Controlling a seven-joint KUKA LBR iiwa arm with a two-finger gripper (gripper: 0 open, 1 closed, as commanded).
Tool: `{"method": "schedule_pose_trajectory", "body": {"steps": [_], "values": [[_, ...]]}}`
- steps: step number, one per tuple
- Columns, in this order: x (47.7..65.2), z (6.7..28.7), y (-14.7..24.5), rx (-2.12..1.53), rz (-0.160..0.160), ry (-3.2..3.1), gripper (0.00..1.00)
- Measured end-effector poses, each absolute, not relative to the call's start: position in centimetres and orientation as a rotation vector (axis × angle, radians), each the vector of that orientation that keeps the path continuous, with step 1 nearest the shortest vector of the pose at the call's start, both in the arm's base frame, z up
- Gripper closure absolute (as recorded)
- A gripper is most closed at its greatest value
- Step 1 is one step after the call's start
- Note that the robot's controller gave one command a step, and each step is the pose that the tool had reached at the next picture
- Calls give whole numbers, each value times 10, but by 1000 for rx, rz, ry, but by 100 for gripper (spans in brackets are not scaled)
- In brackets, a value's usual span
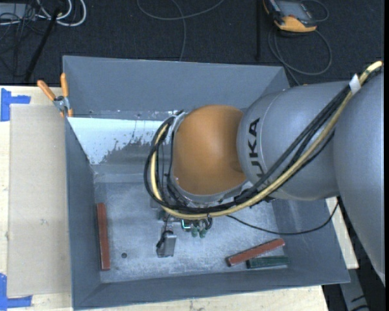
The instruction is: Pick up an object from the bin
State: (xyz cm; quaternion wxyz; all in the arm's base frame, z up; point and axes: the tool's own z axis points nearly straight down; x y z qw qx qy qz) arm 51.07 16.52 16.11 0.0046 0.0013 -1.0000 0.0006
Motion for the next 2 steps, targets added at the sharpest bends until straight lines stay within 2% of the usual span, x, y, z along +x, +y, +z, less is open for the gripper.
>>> {"method": "schedule_pose_trajectory", "body": {"steps": [1, 2], "values": [[476, 169, 136, 9, 3, -3136, 0], [565, 179, 99, 311, 2, -3130, 0]]}}
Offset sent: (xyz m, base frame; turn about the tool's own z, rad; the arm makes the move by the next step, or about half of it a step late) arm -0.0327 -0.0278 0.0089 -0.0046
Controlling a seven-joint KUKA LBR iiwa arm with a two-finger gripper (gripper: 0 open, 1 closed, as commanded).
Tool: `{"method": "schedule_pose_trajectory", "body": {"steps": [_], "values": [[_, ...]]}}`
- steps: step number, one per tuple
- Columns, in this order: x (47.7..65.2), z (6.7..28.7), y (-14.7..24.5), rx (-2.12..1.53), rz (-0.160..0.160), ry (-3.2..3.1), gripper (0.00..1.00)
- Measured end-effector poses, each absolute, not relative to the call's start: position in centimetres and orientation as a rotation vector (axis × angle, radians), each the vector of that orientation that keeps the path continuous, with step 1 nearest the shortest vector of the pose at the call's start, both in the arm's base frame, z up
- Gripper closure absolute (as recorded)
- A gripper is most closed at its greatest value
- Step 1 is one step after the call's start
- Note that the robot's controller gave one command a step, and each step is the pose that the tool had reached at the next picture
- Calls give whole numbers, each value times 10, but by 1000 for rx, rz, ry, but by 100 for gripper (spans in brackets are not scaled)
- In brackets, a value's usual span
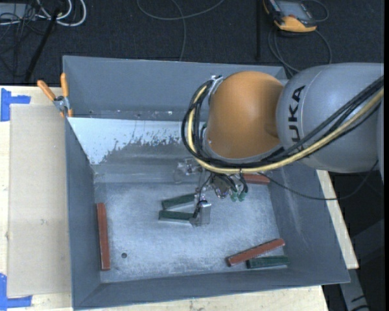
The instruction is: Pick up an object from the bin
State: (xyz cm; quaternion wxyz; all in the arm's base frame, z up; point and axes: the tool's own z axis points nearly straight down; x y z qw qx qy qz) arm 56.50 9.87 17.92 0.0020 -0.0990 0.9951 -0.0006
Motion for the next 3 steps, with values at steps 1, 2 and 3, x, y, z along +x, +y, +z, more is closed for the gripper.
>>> {"method": "schedule_pose_trajectory", "body": {"steps": [1, 2, 3], "values": [[597, 65, 64, -350, 0, 3129, 0], [600, 73, 66, -345, 5, 3121, 100], [608, 188, 122, -1235, 1, 2880, 100]]}}
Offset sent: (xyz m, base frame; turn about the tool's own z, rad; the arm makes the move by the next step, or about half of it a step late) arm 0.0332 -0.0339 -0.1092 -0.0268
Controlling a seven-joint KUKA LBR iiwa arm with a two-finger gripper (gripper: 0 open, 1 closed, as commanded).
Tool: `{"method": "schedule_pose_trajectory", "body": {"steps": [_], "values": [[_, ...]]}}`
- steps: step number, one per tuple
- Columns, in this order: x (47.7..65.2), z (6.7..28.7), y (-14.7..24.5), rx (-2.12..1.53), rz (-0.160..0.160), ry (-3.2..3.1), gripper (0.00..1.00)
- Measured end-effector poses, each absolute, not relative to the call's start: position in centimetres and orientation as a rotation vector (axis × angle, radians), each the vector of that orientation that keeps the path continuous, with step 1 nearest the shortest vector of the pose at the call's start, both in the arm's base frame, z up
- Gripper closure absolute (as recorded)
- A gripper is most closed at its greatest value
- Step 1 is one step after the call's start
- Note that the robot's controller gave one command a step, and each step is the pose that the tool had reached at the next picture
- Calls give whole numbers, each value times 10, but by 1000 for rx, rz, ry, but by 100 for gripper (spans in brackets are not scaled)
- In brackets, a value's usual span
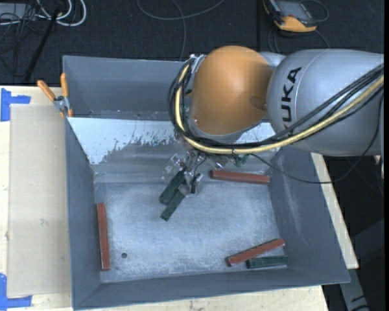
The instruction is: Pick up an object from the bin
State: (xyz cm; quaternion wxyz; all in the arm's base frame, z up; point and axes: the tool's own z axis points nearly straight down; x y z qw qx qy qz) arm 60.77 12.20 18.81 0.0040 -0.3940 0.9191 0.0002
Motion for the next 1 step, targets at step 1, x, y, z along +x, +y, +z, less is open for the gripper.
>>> {"method": "schedule_pose_trajectory", "body": {"steps": [1], "values": [[615, 261, 126, -1237, -2, 2876, 100]]}}
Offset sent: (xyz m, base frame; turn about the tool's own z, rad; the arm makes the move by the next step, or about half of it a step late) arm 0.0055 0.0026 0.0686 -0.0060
